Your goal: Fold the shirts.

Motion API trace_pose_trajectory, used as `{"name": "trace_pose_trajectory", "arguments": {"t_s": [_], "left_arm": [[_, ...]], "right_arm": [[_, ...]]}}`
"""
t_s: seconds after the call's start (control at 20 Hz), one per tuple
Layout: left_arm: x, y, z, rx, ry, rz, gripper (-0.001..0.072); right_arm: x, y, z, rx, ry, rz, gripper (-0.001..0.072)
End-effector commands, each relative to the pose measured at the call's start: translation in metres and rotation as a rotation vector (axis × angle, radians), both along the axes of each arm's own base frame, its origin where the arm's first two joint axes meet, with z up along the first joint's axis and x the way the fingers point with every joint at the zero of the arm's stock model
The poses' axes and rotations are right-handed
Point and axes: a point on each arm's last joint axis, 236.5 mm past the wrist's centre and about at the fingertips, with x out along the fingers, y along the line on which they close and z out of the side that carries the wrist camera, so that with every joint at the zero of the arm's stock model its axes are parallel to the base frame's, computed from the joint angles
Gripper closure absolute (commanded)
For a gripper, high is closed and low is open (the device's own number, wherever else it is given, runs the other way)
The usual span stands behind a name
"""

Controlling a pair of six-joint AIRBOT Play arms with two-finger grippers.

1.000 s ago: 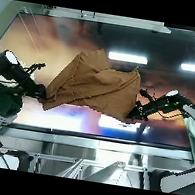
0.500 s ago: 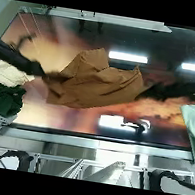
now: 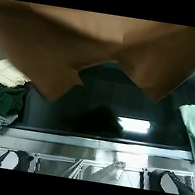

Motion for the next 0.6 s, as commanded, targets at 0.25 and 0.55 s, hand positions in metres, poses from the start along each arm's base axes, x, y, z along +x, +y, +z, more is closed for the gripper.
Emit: {"name": "trace_pose_trajectory", "arguments": {"t_s": [0.25, 0.55], "left_arm": [[0.048, 0.07, -0.072, -0.194, 0.195, 0.168, 0.0684], [0.229, 0.045, -0.334, -0.091, 0.725, 0.144, 0.0684]], "right_arm": [[0.065, -0.003, -0.049, -0.001, 0.18, 0.096, 0.0693], [0.199, 0.041, -0.289, -0.037, 0.755, 0.253, 0.0693]]}}
